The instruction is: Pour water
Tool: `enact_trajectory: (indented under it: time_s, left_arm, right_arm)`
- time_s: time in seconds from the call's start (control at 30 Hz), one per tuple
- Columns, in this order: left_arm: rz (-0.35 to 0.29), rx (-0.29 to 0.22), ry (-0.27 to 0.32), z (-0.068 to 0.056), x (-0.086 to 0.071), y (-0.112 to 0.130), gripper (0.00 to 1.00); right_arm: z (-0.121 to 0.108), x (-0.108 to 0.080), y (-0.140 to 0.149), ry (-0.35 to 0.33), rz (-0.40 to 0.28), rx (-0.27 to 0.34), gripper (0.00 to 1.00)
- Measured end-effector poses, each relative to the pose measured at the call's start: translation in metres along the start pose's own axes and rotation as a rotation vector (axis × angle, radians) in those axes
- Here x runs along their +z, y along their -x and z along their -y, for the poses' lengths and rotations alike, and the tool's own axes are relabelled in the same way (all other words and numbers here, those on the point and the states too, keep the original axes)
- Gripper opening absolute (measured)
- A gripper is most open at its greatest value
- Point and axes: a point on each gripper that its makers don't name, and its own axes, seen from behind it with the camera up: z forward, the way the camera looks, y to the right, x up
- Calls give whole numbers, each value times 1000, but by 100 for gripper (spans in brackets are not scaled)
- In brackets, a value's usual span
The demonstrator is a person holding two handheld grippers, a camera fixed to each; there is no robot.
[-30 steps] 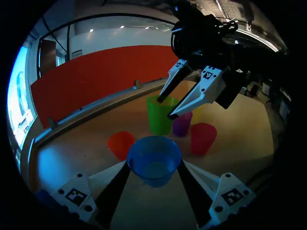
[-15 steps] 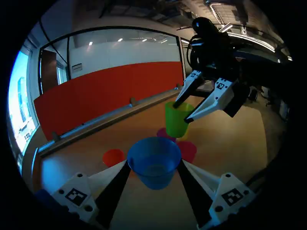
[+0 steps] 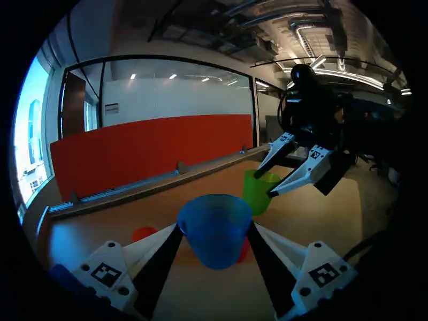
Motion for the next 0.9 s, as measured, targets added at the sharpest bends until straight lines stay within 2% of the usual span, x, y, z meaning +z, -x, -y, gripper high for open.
enact_trajectory:
  time_s: [0.37,0.6,0.9]
  left_arm:
    - [-77,-36,-11,-11,-2,-20,85]
    - [-125,-24,-20,-19,-3,-32,85]
    - [-116,-12,-17,-25,-2,-31,85]
  right_arm:
    - [6,-18,9,28,-66,-14,92]
    - [7,-25,10,38,-103,-12,92]
    - [12,-29,13,42,-139,-16,92]
